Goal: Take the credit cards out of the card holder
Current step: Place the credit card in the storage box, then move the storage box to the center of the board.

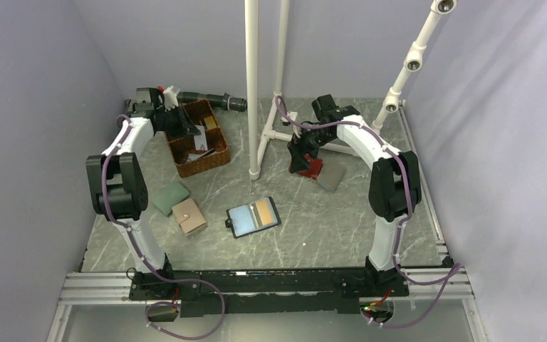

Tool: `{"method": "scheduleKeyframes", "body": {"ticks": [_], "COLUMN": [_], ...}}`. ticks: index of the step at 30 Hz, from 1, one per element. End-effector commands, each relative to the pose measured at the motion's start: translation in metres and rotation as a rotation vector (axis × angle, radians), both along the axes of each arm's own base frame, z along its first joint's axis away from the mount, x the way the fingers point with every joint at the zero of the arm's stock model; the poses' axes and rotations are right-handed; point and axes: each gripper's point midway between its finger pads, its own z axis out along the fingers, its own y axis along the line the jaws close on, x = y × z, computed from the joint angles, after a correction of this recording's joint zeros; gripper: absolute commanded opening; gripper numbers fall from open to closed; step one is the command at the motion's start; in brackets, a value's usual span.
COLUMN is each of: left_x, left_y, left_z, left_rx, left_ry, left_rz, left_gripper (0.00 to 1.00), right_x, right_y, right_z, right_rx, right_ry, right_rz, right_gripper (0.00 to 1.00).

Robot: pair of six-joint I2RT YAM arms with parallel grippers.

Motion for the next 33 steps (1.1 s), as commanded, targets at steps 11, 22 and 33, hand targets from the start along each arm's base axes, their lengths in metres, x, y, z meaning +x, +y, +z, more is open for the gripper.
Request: {"method": "scheduleKeyframes", "body": {"ticks": [11, 22, 33], "left_x": [-0.003, -0.054, -0.07], "left_y": [0.038, 0.104, 0.122], "left_z": [0.053, 0.06, 0.044], "left_rx": [0.219, 0.148, -0.069], "left_ry": [-0.052, -0.064, 0.036], "left_rz": [0.151, 0.433, 0.681], "left_gripper": [0.42, 0.62, 0.87], "right_x": [-0.019, -0.047, -0.067], "right_y": [0.0, 0.001, 0.005], "right_z": [0.036, 0.034, 0.048], "right_rx": [0.095, 0.138, 0.174], "right_ry": [-0.143, -0.131, -0.075], "right_rz": [0.032, 0.19, 0.138], "right_gripper": [0.76, 0.76, 0.74]}}
